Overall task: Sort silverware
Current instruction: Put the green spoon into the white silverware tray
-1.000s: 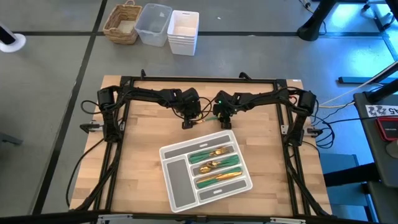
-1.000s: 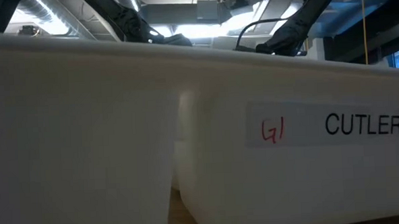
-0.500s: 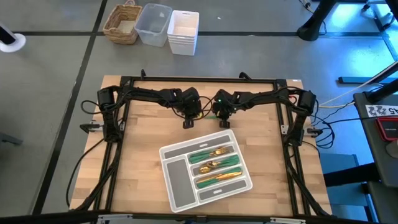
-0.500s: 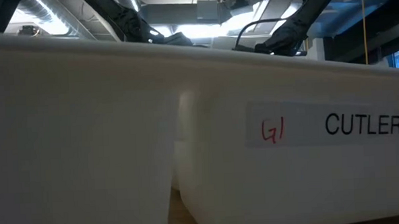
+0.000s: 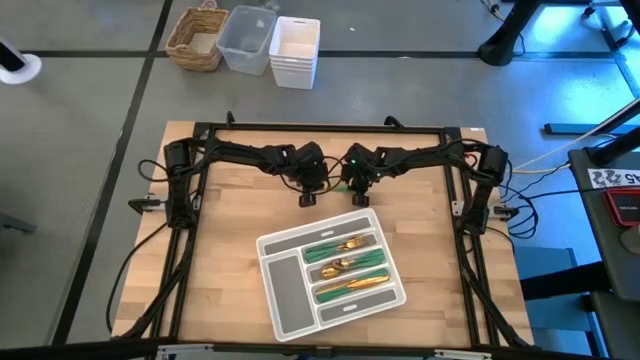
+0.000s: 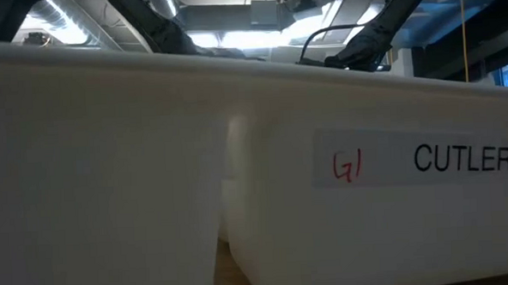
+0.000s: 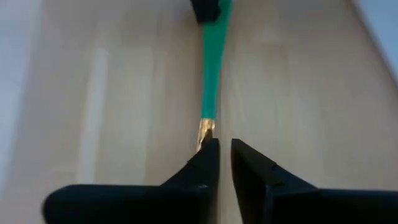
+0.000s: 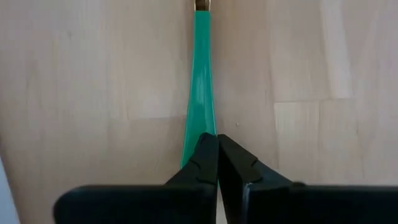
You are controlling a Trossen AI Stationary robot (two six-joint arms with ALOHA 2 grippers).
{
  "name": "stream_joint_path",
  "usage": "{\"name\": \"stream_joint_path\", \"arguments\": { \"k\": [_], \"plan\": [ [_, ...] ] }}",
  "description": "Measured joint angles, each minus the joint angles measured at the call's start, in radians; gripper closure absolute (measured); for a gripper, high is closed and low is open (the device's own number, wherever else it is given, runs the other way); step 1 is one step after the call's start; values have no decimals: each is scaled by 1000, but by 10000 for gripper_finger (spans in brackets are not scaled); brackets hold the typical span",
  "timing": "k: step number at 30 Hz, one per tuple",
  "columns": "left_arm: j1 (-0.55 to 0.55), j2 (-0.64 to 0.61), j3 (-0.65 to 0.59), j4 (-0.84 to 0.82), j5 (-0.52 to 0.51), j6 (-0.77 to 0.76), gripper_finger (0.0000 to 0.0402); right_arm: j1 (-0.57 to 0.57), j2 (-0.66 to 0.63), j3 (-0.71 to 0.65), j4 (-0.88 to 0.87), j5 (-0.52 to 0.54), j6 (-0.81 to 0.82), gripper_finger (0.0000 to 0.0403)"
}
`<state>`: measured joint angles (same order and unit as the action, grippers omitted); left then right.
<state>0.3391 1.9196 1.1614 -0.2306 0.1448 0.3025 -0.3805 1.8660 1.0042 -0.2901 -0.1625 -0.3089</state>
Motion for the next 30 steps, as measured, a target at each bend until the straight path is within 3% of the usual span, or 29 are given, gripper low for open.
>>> {"name": "stream_joint_path", "arguments": {
  "k": [8,13,19,26,30],
  "plan": [
    [-15,89,0,121,-14,66,291,0,-1,-1,-12,-16,6,400],
    [-13,122,3,158,-39,51,278,1,0,-1,5,-69,-3,397],
    [-3,168,8,130,-4,14,300,0,1,-1,11,-89,-11,400],
    [-5,166,7,112,1,-4,379,0,-10,-2,24,-82,-10,394],
    [-4,166,5,123,16,-9,382,2,-50,-6,17,-51,-10,396]
  ]
}}
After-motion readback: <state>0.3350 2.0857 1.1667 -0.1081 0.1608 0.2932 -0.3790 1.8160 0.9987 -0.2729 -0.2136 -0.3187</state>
